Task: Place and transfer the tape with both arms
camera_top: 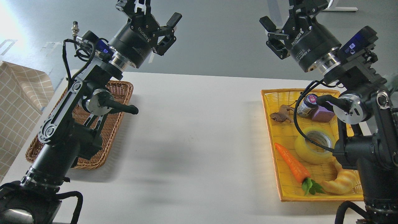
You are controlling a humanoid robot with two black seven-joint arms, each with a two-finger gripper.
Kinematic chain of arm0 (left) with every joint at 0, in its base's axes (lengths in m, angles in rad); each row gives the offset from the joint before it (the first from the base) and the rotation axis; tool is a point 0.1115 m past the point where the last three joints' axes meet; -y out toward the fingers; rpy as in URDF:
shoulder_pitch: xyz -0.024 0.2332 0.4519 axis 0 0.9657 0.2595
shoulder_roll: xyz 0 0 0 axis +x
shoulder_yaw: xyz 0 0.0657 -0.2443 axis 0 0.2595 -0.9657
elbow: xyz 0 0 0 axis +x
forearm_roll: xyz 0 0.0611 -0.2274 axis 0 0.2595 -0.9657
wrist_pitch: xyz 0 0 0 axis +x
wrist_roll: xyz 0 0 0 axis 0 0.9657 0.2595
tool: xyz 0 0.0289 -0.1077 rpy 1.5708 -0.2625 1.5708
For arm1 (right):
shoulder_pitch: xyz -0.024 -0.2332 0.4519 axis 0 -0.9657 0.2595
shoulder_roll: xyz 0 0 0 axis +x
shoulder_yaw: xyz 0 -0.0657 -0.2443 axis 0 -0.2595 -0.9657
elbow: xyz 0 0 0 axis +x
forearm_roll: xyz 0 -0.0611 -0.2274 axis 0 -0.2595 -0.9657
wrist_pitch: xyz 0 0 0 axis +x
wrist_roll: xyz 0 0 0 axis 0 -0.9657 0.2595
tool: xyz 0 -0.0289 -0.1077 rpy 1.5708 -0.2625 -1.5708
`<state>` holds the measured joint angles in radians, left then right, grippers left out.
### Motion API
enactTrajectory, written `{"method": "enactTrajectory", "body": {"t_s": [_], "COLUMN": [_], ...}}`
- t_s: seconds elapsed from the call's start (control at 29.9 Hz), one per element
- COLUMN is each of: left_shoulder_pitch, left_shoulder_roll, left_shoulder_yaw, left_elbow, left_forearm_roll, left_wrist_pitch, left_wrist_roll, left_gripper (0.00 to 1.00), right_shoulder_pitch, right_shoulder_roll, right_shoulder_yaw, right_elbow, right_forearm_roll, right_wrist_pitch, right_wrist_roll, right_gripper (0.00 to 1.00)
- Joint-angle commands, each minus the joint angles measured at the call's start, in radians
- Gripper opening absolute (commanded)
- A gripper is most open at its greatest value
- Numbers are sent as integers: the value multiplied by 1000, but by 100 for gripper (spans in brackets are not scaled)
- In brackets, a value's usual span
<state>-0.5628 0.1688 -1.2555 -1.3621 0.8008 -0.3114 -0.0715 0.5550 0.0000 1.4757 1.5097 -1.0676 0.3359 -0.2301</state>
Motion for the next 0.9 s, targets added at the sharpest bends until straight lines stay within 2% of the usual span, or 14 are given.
{"method": "enactTrajectory", "body": {"t_s": [0.0, 0.6, 0.7, 0.8, 0.87], "left_shoulder_pitch": [4, 14, 18, 27, 32], "left_shoulder_roll": [1, 5, 6, 5, 3], "left_shoulder_yaw": [4, -1, 4, 4, 2], "left_elbow": [1, 1, 3, 1, 3], "left_forearm_roll": [0, 1, 0, 1, 0], "left_wrist_pitch": [-2, 8, 8, 5, 5], "left_wrist_roll": [2, -2, -1, -1, -1], "left_gripper": [98, 98, 98, 98, 98], "right_shoulder_pitch": [-6, 0, -4, -4, -4], "right_shoulder_roll": [0, 0, 0, 0, 0], "right_shoulder_yaw": [-2, -2, 0, -2, -2], "right_elbow": [3, 1, 3, 1, -2], "right_forearm_roll": [0, 0, 0, 0, 0], "right_wrist_pitch": [0, 2, 6, 14, 15], "right_wrist_roll": [0, 3, 26, 84, 98], "right_gripper": [100, 100, 100, 100, 100]}}
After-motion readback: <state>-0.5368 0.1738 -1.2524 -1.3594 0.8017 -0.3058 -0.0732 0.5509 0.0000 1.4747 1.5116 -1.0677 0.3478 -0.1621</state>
